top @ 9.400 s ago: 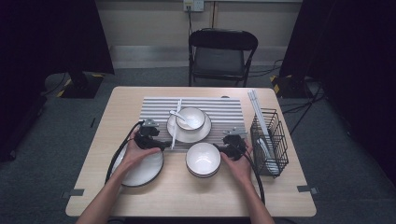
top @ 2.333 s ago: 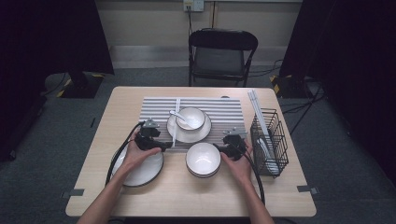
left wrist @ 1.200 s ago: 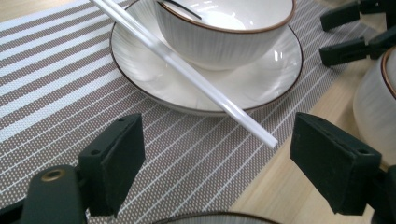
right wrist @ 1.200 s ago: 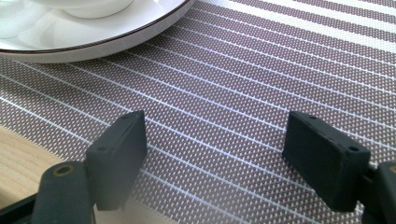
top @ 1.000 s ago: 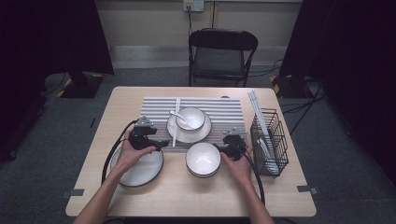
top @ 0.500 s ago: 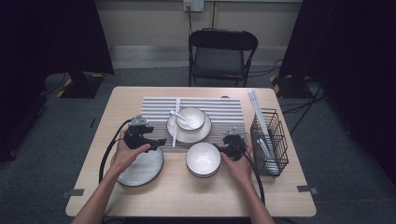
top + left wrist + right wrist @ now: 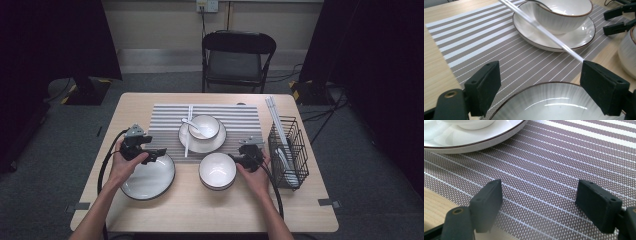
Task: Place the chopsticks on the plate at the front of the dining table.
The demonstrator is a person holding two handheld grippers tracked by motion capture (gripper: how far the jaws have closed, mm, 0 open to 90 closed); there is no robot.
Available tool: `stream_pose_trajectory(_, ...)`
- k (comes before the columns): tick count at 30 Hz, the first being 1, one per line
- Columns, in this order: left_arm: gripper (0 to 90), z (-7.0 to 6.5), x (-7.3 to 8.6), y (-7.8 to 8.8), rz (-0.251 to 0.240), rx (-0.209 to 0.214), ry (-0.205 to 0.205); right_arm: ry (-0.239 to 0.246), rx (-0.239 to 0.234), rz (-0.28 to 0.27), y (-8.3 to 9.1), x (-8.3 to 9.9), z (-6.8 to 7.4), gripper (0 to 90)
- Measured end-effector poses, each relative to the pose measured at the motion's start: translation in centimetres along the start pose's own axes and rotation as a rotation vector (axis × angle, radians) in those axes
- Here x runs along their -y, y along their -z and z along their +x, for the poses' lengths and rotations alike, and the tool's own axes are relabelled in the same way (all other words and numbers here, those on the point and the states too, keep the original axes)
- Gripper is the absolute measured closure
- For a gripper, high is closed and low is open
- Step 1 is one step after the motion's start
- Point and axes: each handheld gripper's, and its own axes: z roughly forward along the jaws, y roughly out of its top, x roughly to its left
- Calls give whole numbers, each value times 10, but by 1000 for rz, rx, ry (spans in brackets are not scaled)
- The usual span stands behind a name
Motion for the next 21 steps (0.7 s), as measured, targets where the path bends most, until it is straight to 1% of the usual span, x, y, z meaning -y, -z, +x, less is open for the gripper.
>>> stream_pose_trajectory(2, 169, 3, 2, 3, -5, 3, 10, 0, 0, 0, 0, 0, 0, 210)
stream_pose_trajectory(3, 170, 4, 2, 4, -5, -4, 5, 1, 0, 0, 0, 0, 0, 210)
stream_pose_trajectory(6, 174, 9, 3, 9, -16, -16, 16, 1, 0, -1, 0, 0, 0, 210)
stream_pose_trajectory(10, 175, 15, 6, 15, -20, -19, 18, 0, 0, 0, 0, 0, 0, 210)
stream_pose_trajectory(11, 174, 18, 7, 18, -22, -30, 17, 0, 1, 0, 0, 0, 0, 211)
stream_pose_trajectory(12, 174, 21, 8, 20, -32, -35, 31, 0, 1, 0, 0, 0, 0, 211)
stream_pose_trajectory(13, 164, 23, 10, 22, -47, -25, 39, 1, 0, -1, 0, 0, 0, 211)
stream_pose_trajectory(14, 158, 23, 12, 22, -51, -38, 30, 0, 0, 0, 0, 0, 0, 210)
stream_pose_trajectory(15, 159, 24, 14, 22, -49, -45, 30, 1, 0, 0, 0, 0, 0, 210)
stream_pose_trajectory(17, 160, 26, 18, 21, -37, -26, 44, 1, 0, -1, 0, 0, 0, 210)
stream_pose_trajectory(18, 160, 26, 20, 22, -35, -39, 30, 0, 0, 0, 0, 0, 0, 210)
stream_pose_trajectory(19, 161, 28, 22, 23, -48, -35, 35, 0, 1, 0, 0, 0, 0, 211)
stream_pose_trajectory(20, 159, 31, 23, 24, -51, -30, 61, 0, 0, 0, 0, 0, 0, 210)
stream_pose_trajectory(21, 159, 33, 23, 25, -47, -39, 71, 0, 1, 0, 0, 0, 0, 210)
